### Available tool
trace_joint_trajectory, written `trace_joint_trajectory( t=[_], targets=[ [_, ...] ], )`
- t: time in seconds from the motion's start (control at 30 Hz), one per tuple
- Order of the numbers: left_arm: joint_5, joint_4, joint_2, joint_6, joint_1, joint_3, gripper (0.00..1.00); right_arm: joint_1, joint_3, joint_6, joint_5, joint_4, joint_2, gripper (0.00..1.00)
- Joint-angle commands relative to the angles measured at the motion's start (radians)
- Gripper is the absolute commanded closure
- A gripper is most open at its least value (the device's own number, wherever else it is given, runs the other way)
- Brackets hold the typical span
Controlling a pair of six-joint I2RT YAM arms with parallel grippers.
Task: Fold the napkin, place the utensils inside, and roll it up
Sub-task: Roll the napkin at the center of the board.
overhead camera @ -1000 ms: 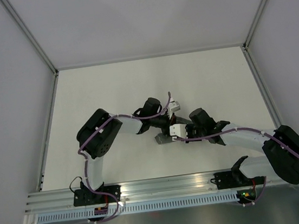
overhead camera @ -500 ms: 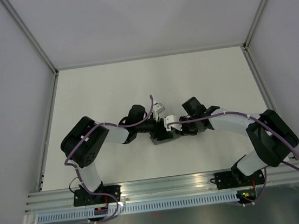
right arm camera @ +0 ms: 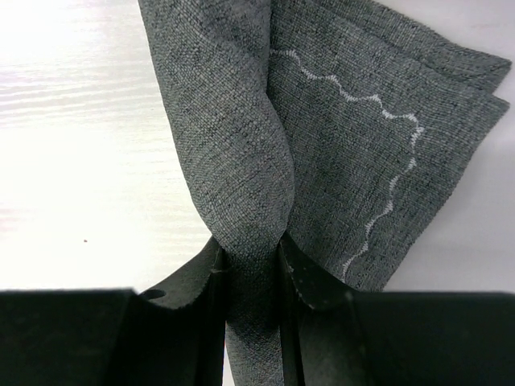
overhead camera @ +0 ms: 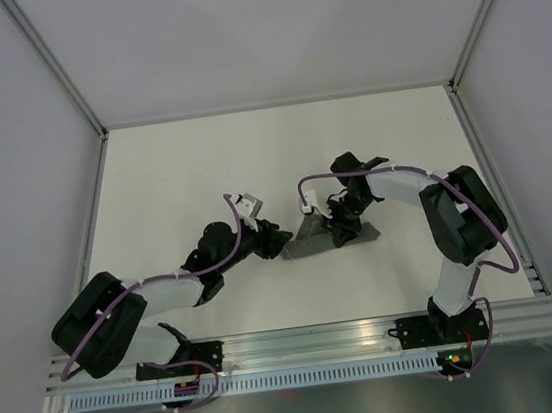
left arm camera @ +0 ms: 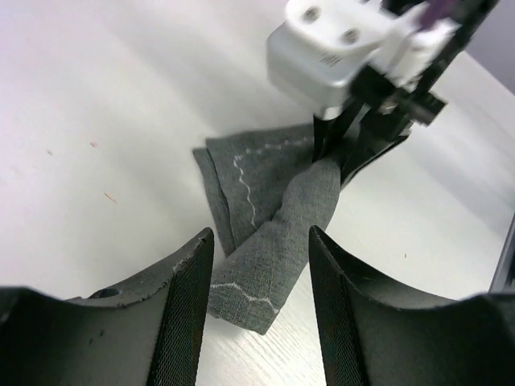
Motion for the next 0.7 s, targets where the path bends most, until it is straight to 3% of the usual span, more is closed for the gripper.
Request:
trace_joint_trajectory(
  t=[0.0,0.17,0.3,0.53,0.67],
  targets=[
    [-0.169,0.085,-0.110,0.051,-0.039,-0.030,0.44,-0.027,0.032,-0.075,0.032,-0.177,0.145,0.89],
    [-0.352,0.039,-0.219,0.244,-0.159,-0.038,0.43,-0.045,0.160,-0.089,0.009,-0.280,0.283,0.89],
    [-0.407,-0.072,-0.218,0.415,-0.292,0.029,0.39,-0.047,0.207,-0.075,0.013,-0.300,0.331,0.89],
    [-0.436,-0.270,0.041,0.680,-0.421,0.229,0.38,-0.050,0.273,-0.056,0.015,-0.343,0.390,0.90],
    [-0.426,-0.335,0.170,0.752,-0.452,0.347,0.37,-0.051,0.303,-0.055,0.013,-0.369,0.418,0.89]
  ],
)
